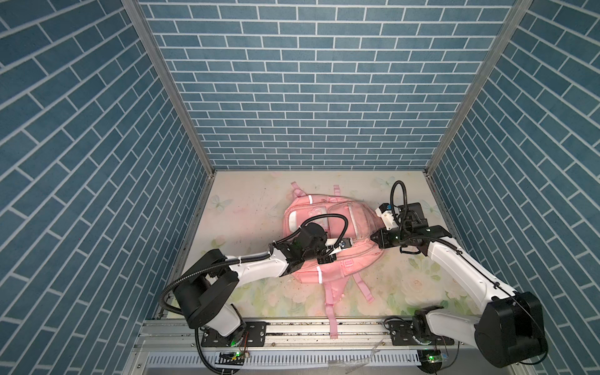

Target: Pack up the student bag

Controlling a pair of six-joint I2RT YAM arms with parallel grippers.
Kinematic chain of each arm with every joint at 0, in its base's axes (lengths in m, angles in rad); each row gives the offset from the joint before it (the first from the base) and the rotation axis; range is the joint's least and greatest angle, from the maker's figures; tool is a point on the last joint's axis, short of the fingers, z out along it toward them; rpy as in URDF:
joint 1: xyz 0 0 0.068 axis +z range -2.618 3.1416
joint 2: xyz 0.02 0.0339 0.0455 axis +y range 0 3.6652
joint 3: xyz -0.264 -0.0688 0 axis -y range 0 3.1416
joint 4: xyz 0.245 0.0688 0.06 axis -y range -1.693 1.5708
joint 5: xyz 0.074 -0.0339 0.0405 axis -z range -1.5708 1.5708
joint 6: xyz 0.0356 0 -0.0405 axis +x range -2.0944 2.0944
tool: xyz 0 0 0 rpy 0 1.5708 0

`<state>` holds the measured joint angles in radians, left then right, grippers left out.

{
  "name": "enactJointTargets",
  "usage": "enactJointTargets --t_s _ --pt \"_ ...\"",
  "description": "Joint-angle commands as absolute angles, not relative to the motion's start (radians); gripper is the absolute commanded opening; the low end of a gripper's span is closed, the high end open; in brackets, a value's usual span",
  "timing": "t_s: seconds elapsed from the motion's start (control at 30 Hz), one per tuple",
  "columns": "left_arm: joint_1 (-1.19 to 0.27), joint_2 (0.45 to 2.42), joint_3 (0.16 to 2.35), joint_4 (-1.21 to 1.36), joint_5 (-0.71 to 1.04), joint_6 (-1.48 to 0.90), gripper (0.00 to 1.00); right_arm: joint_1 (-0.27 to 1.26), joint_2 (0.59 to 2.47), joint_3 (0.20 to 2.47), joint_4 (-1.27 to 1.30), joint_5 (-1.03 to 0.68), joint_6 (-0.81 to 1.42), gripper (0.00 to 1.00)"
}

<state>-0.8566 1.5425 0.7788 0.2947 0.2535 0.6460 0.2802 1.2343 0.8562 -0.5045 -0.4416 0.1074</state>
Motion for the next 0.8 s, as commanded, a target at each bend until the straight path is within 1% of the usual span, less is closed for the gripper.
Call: enactJointTargets --t_s 0.0,0.23,0.37,0.4,0.43,0.53,0.57,0.73,0.77 --pt "-0.807 1.545 0.779 0.104 0.213 0.767 0.0 0.238 1.257 0.888 -0.455 -0.404 0.03 0.0" --pt "-0.713 1.582 0.87 0.035 0.215 0.879 0.0 0.341 1.248 0.846 -0.41 -0.437 0.071 0.0" --pt "-0.695 1.606 0.944 -0.066 0.143 0.908 0.0 0.407 1.248 0.83 -0.385 -0.442 0.12 0.0" --pt "-0.696 1.61 0.96 -0.095 0.12 0.894 0.08 0.422 1.248 0.827 -0.379 -0.437 0.131 0.0" --pt "-0.694 1.608 0.971 -0.109 0.104 0.854 0.18 0.433 1.247 0.827 -0.379 -0.428 0.14 0.0" --pt "-0.698 1.573 0.983 -0.149 0.096 0.637 0.37 0.454 1.237 0.821 -0.374 -0.403 0.173 0.0" --pt "-0.7 1.556 0.983 -0.151 0.081 0.521 0.4 0.456 1.234 0.816 -0.368 -0.401 0.183 0.0" --pt "-0.723 1.508 1.043 -0.267 0.091 -0.076 0.45 0.478 1.226 0.798 -0.343 -0.385 0.201 0.0" --pt "-0.725 1.494 1.041 -0.267 0.083 -0.226 0.45 0.482 1.227 0.791 -0.335 -0.381 0.206 0.0"
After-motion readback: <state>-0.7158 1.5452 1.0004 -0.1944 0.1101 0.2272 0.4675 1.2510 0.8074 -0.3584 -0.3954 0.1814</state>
